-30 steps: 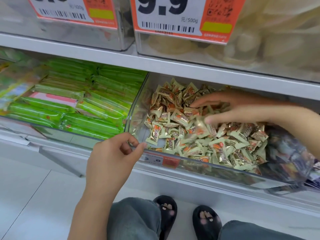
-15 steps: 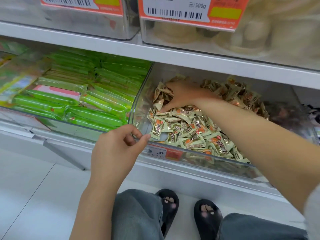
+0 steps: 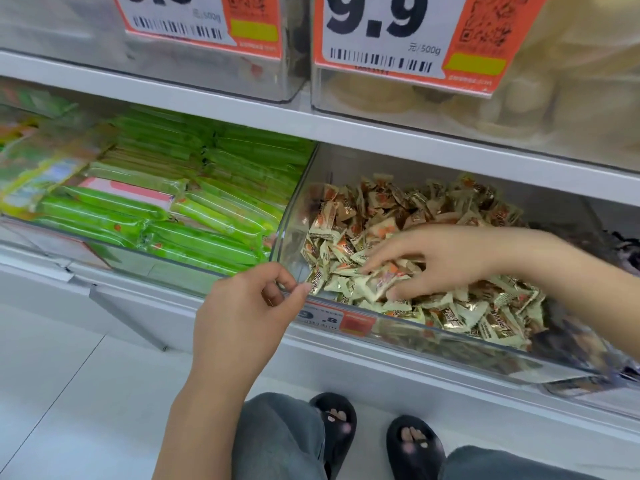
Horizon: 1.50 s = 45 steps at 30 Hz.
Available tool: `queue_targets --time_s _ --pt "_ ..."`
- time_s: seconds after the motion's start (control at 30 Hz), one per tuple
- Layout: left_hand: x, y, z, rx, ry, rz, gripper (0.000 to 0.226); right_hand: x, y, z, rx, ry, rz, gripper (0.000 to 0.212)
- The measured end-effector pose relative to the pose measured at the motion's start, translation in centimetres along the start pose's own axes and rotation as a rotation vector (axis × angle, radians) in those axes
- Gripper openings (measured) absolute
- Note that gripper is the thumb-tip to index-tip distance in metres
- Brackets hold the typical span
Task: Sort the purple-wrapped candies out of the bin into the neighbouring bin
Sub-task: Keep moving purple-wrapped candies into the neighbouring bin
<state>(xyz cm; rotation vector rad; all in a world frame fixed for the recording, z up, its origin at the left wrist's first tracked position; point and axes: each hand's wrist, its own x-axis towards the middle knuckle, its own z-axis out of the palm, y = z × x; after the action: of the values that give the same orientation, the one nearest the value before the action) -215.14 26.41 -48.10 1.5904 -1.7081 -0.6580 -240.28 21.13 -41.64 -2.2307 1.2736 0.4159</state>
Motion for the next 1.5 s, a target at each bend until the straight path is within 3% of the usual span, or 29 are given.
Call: queue_targets --time_s 0.07,0.13,0.2,0.3,0.37,0.43,0.53,0.57,0.77,0.93,1.1,1.27,1.3,1.4,1.5 --pt "0.0 0.0 0.0 0.008 -0.001 -0.006 0.018 0.6 -0.5 -2.0 0.234 0.006 -0.032 0.050" --pt "-0.1 0.0 0.0 0.013 0.000 -0.013 0.021 2.7 -0.1 -3.4 0.392 0.285 -0.035 0.042" --pt "-0.1 0.1 0.0 0.008 0.000 -0.017 0.020 6.1 0.4 -4.1 0.240 0.443 0.047 0.059" --pt "-0.1 0.1 0.1 -0.002 0.010 -0.009 0.021 10.9 0.5 -3.1 0.007 0.218 0.257 0.113" --pt "-0.1 0.1 0.1 -0.005 0.016 -0.004 0.022 12.9 0.8 -1.8 0.017 0.144 0.355 0.123" --pt "0.0 0.0 0.1 -0.008 0.016 -0.003 0.022 13.2 1.2 -0.9 -0.021 0.230 0.323 0.108" --pt "0.1 -0.2 0.0 -0.016 0.011 -0.016 0.022 11.1 1.7 -0.7 -0.015 0.304 0.172 0.045" --pt "0.1 -0.2 -0.1 -0.018 0.009 -0.016 0.022 9.9 1.7 -0.8 -0.012 0.296 0.146 0.038" --pt "0.0 -0.3 -0.3 -0.012 -0.018 -0.003 0.020 3.0 1.9 -1.1 0.138 0.250 0.123 0.033" --pt "0.0 -0.1 -0.3 0.000 -0.030 0.001 0.019 -0.5 2.2 -0.4 0.242 0.240 0.113 0.041" --pt "0.0 0.1 -0.2 0.011 -0.014 0.009 0.016 -0.2 1.9 -0.4 0.141 0.160 0.113 0.047" --pt "0.0 0.2 -0.1 0.027 0.006 -0.011 0.022 -0.1 2.8 -2.5 0.035 -0.019 0.165 0.084" --pt "0.0 0.3 -0.1 0.028 0.007 -0.017 0.023 -0.3 3.0 -2.9 0.046 -0.059 0.166 0.082" --pt "-0.1 0.7 -0.3 0.077 0.006 -0.010 0.023 -0.4 3.3 -3.3 0.093 -0.087 0.070 0.041" --pt "0.2 2.5 -0.2 0.110 0.090 0.160 0.017 -0.7 3.9 -2.9 0.120 -0.029 0.038 0.023"
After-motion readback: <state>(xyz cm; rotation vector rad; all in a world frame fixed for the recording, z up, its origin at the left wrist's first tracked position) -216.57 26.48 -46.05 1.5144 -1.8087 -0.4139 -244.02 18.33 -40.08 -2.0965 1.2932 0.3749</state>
